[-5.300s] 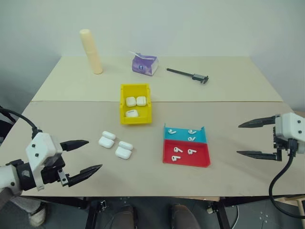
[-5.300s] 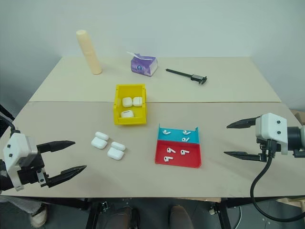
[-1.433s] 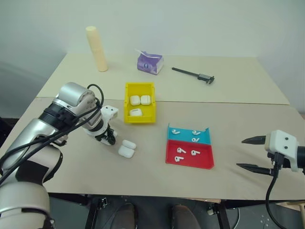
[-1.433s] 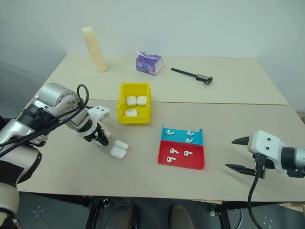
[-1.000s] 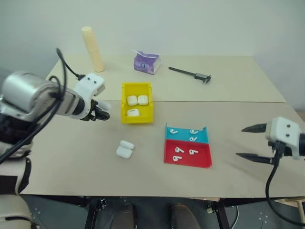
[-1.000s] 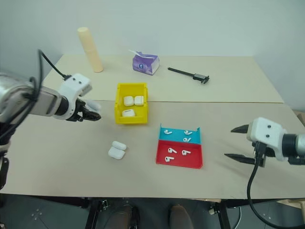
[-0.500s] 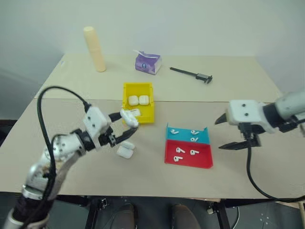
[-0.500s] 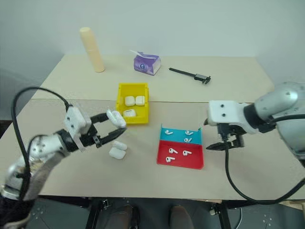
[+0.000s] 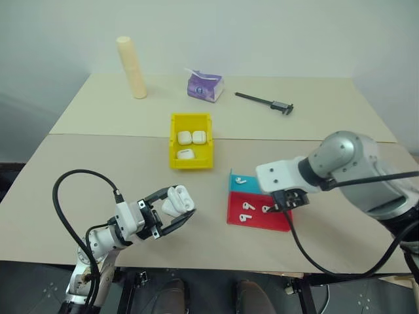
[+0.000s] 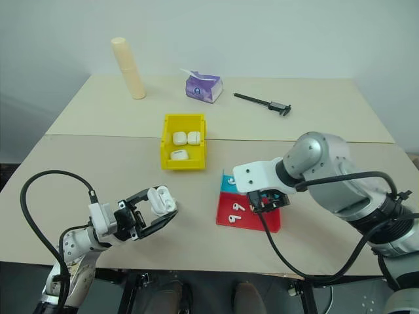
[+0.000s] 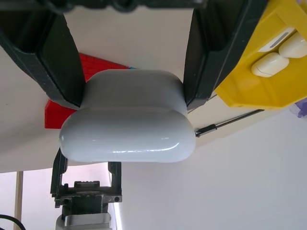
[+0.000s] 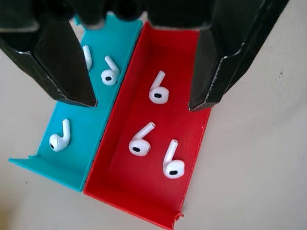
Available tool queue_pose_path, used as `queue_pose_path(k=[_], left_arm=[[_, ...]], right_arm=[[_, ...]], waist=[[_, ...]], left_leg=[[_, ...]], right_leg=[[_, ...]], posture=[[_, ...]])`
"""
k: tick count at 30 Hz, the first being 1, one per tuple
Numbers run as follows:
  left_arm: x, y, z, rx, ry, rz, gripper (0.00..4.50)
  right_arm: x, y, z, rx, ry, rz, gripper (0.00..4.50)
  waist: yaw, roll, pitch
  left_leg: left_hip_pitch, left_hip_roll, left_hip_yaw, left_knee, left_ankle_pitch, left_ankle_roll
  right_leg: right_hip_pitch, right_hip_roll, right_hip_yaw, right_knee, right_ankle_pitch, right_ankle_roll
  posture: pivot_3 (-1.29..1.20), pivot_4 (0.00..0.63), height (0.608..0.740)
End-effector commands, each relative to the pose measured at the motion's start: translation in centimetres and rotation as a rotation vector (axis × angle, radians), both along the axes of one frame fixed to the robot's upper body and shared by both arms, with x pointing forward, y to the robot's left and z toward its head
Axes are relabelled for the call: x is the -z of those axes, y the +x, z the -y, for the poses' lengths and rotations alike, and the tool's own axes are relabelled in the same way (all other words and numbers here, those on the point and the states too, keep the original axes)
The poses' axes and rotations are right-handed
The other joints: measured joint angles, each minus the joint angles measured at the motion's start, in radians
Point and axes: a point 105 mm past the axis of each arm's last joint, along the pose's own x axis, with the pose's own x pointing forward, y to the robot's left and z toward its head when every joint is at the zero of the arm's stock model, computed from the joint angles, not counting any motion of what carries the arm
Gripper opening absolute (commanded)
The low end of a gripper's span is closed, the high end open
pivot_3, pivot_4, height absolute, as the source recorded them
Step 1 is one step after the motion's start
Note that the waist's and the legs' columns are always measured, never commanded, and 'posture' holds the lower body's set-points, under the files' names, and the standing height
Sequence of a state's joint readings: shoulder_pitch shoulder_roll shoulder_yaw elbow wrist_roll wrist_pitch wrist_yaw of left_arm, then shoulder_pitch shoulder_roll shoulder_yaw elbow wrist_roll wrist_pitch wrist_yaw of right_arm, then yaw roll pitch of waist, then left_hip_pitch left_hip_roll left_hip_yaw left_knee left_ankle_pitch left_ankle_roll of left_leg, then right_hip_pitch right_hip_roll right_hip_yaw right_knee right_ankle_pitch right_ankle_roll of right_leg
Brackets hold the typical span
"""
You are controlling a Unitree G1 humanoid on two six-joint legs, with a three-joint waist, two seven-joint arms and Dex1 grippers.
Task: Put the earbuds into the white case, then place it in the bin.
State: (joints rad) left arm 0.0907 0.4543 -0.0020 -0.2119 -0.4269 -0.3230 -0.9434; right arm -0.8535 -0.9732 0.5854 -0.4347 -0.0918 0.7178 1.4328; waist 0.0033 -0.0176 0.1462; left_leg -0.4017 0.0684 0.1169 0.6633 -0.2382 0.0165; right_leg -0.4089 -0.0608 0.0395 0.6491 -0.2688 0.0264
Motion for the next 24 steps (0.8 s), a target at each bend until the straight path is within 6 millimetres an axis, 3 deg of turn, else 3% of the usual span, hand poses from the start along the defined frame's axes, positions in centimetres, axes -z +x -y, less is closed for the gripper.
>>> queue_pose_path(k=[1, 4, 16, 24], left_arm=[[-0.6, -0.2, 0.5, 0.008, -0.022, 0.022, 2.77], [-0.5, -0.5, 0.6, 0.008, -0.032, 0.019, 2.77], [-0.1, -0.3, 0.7, -0.034, -0.030, 0.012, 2.77], [-0.5, -0.3, 1.0, -0.055, -0.021, 0.002, 2.77]], right_arm=[[-0.1, -0.5, -0.8, -0.014, -0.010, 0.024, 3.24], [0.4, -0.8, -1.4, -0.016, -0.021, 0.004, 2.36], [1.6, -0.5, -3.4, -0.063, -0.081, 0.030, 2.36], [3.7, 0.2, -4.3, -0.104, -0.116, 0.025, 2.36]], waist=[[0.000, 0.000, 0.000], [-0.003, 0.000, 0.000], [-0.019, 0.000, 0.000], [-0.018, 0.000, 0.000]], left_leg=[[0.000, 0.000, -0.001, 0.000, 0.000, 0.000], [0.000, 0.000, -0.001, 0.000, 0.000, 0.000], [0.000, 0.000, -0.002, 0.000, 0.000, 0.000], [0.001, 0.000, -0.001, 0.000, 0.000, 0.000]], right_leg=[[0.000, 0.000, 0.000, 0.000, 0.000, 0.000], [0.000, 0.000, 0.000, 0.000, 0.000, 0.000], [0.000, 0.000, 0.000, 0.000, 0.000, 0.000], [0.000, 0.000, -0.001, 0.000, 0.000, 0.000]], posture=[[0.00, 0.150, 0.740], [0.00, 0.150, 0.740], [0.00, 0.150, 0.740], [0.00, 0.150, 0.740]])
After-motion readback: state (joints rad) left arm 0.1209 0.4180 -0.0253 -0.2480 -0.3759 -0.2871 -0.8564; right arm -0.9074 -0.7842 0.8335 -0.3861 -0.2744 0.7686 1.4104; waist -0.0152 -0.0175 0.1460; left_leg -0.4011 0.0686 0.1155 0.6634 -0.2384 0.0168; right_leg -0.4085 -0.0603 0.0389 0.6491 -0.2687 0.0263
